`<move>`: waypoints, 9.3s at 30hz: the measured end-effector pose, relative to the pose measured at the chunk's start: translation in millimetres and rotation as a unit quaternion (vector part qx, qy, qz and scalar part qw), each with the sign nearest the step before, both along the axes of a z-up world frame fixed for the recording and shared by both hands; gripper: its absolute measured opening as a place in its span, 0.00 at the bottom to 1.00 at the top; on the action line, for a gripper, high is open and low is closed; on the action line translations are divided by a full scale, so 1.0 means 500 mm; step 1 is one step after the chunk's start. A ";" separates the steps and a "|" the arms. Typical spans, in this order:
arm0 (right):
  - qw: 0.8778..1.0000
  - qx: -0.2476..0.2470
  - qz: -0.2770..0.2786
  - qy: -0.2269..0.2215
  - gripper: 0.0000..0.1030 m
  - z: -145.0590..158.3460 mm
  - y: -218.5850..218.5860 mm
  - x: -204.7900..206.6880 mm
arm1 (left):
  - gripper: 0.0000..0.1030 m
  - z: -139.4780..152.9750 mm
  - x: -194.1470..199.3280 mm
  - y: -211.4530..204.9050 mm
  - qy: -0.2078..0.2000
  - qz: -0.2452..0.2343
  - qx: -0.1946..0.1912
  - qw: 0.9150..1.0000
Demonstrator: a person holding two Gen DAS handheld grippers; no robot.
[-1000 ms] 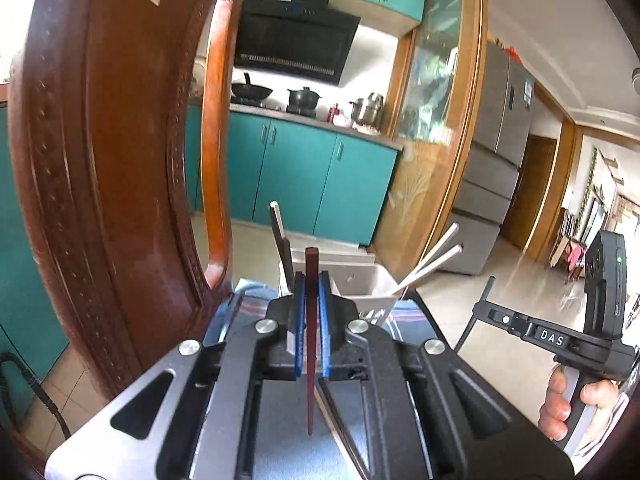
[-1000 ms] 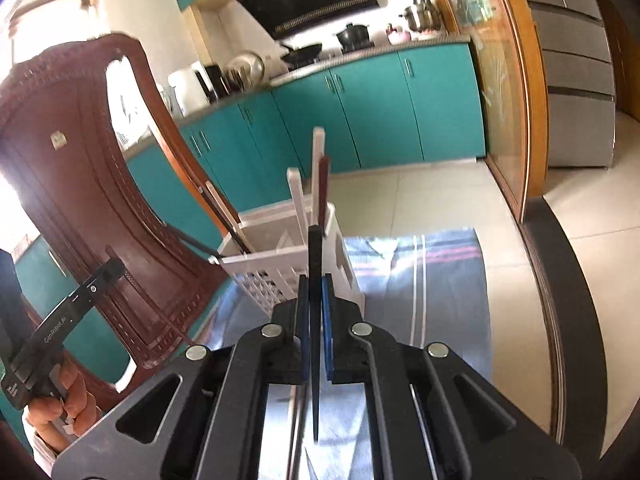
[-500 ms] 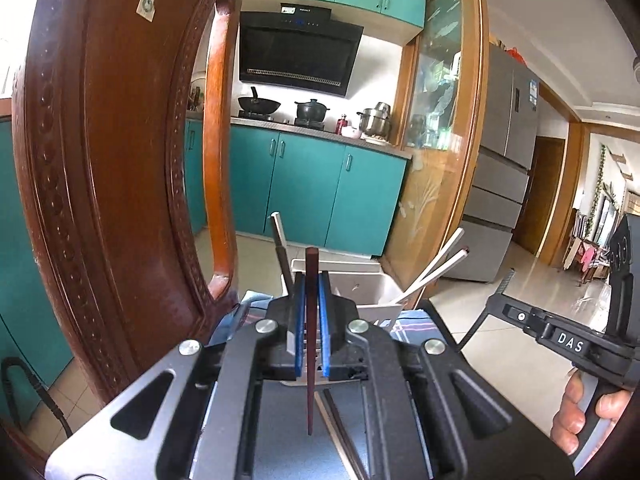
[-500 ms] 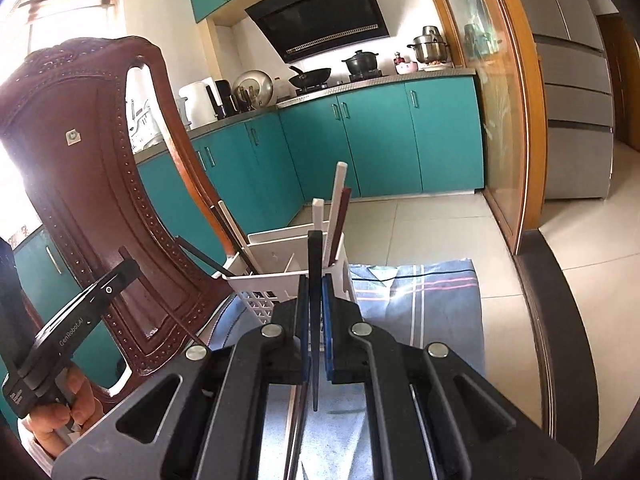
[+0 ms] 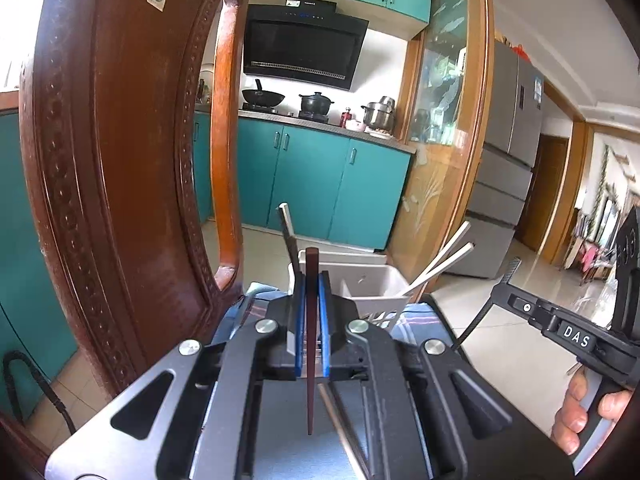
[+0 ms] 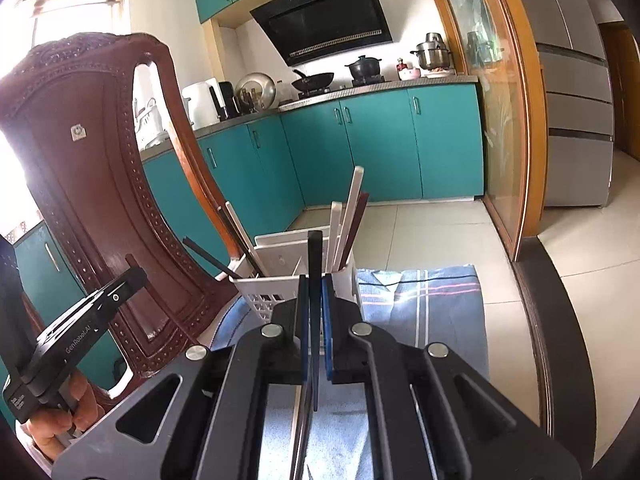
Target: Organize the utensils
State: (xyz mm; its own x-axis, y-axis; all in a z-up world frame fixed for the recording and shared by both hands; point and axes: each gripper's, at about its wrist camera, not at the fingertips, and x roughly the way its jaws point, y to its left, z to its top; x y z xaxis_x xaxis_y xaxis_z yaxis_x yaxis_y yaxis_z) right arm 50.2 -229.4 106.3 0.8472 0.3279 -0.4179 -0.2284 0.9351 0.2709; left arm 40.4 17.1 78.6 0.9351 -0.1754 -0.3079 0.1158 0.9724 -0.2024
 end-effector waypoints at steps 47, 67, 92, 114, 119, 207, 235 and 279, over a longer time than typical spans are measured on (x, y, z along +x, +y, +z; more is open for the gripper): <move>0.994 0.012 -0.026 -0.101 0.33 0.075 0.018 0.027 | 0.44 0.005 0.107 0.046 -0.043 0.071 -0.048 0.995; 0.951 -0.153 0.057 0.262 0.24 -0.359 0.205 0.221 | 0.50 -0.103 0.105 0.071 0.103 0.095 -0.024 0.990; 0.944 -0.100 -0.047 0.311 0.07 -0.359 0.073 0.227 | 0.56 -0.178 0.150 0.013 0.177 0.073 -0.013 0.981; 0.946 -0.044 -0.110 0.302 0.08 -0.320 -0.029 0.253 | 0.55 -0.343 0.197 -0.148 0.287 -0.018 0.058 0.956; 0.944 -0.043 -0.108 0.308 0.08 -0.325 -0.026 0.249 | 0.33 -0.364 0.201 -0.169 0.296 -0.025 0.110 0.949; 0.937 -0.152 -0.014 0.315 0.08 -0.378 0.091 0.218 | 0.24 -0.347 0.187 -0.140 0.323 -0.046 0.135 0.936; 0.938 -0.120 -0.038 0.324 0.29 -0.368 0.050 0.221 | 0.45 -0.350 0.202 -0.133 0.327 -0.033 0.135 0.935; 0.935 -0.183 -0.014 0.305 0.14 -0.371 0.089 0.202 | 0.21 -0.348 0.227 -0.170 0.320 -0.049 0.151 0.934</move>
